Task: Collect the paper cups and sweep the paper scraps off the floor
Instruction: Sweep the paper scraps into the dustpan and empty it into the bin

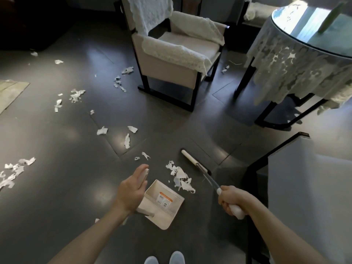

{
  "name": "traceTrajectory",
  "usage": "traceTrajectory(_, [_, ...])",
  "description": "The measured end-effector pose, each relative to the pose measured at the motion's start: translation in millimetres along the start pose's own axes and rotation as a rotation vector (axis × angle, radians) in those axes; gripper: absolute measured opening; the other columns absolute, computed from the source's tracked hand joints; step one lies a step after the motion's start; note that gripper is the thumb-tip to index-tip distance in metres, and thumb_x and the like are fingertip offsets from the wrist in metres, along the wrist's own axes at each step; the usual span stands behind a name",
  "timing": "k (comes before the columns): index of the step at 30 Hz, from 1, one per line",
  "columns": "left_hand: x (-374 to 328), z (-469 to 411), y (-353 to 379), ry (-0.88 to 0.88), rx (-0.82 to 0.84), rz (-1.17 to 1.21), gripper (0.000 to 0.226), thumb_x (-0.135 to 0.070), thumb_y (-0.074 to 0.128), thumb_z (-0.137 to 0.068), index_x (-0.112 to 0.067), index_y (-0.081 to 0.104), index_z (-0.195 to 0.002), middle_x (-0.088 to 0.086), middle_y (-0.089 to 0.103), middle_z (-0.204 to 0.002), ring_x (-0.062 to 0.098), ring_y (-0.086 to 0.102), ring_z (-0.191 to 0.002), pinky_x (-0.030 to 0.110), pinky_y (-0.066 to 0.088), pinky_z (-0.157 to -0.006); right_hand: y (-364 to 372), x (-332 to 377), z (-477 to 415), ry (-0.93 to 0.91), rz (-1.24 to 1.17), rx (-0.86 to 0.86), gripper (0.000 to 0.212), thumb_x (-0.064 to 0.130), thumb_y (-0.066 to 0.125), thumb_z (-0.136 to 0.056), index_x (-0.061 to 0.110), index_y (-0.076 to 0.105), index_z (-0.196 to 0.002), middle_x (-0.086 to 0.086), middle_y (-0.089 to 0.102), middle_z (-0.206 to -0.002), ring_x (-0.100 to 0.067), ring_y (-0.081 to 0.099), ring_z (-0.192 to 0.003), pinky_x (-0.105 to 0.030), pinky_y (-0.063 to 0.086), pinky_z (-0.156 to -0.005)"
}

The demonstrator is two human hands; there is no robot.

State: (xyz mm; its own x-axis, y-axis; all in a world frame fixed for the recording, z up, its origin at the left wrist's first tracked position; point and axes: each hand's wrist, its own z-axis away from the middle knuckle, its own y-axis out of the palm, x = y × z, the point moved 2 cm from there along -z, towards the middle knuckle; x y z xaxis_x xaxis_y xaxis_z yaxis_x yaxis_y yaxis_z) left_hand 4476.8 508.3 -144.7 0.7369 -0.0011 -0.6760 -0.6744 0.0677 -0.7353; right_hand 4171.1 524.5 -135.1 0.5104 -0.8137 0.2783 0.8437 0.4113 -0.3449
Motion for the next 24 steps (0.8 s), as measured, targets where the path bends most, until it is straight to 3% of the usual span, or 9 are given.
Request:
traceTrajectory(5, [-5,-16,8,-0.011,-0.016,0.017,0.046,-0.011,0.058,-0.090,-0.026,0.049,-0.132,0.005,0.066,-0.092,0.031,0.064,-0.087,0.027,0.037,-0.069,31,16,12,-0.082,0.353,0.127,0.058,0.000,0.050,-0.085,0.006,0.035,-0.140,-0.008,0.057,-0.095,-0.017,0.056,-0.081,-0.027,0.053,-0.081])
traceTrajectory(8, [-2,-21,4,0.000,-0.033,-0.025,0.046,-0.009,0.058,-0.089,-0.025,0.050,-0.131,0.009,0.066,-0.090,0.035,0.063,-0.087,0.028,0.036,-0.068,25,20,27,-0.057,0.312,0.261,0.058,0.002,0.047,-0.084,0.008,0.040,-0.141,-0.002,0.050,-0.072,-0.009,0.048,-0.060,-0.018,0.045,-0.055])
traceTrajectory(12, [3,-20,3,-0.001,-0.014,-0.016,0.048,-0.008,0.058,-0.089,-0.026,0.049,-0.133,0.012,0.067,-0.094,0.035,0.063,-0.087,0.028,0.036,-0.070,-1,20,55,0.075,0.056,0.385,0.058,0.000,0.045,-0.090,0.015,0.034,-0.145,0.001,0.045,-0.053,-0.002,0.040,-0.038,-0.012,0.035,-0.036])
traceTrajectory(15, [9,-10,0,0.026,0.015,-0.023,0.047,-0.009,0.057,-0.090,-0.026,0.047,-0.132,0.011,0.067,-0.092,0.035,0.064,-0.085,0.030,0.038,-0.070,-7,15,76,0.055,-0.041,0.357,0.055,-0.001,0.047,-0.090,0.016,0.037,-0.142,0.001,0.047,-0.047,-0.002,0.041,-0.035,-0.012,0.034,-0.033])
traceTrajectory(19, [24,14,-16,-0.005,0.021,0.004,0.047,-0.008,0.058,-0.090,-0.024,0.047,-0.133,0.012,0.069,-0.103,0.038,0.065,-0.092,0.033,0.043,-0.074,9,5,93,-0.016,-0.046,0.268,0.061,-0.002,0.047,-0.090,0.024,0.035,-0.144,0.001,0.047,-0.046,-0.003,0.041,-0.035,-0.014,0.035,-0.034])
traceTrajectory(24, [49,62,-43,-0.016,0.051,0.026,0.044,-0.011,0.057,-0.091,-0.025,0.046,-0.131,0.009,0.069,-0.098,0.032,0.066,-0.086,0.029,0.043,-0.072,39,-5,94,-0.026,-0.133,0.164,0.065,-0.003,0.046,-0.090,0.026,0.031,-0.146,0.001,0.047,-0.045,-0.004,0.039,-0.034,-0.015,0.034,-0.032])
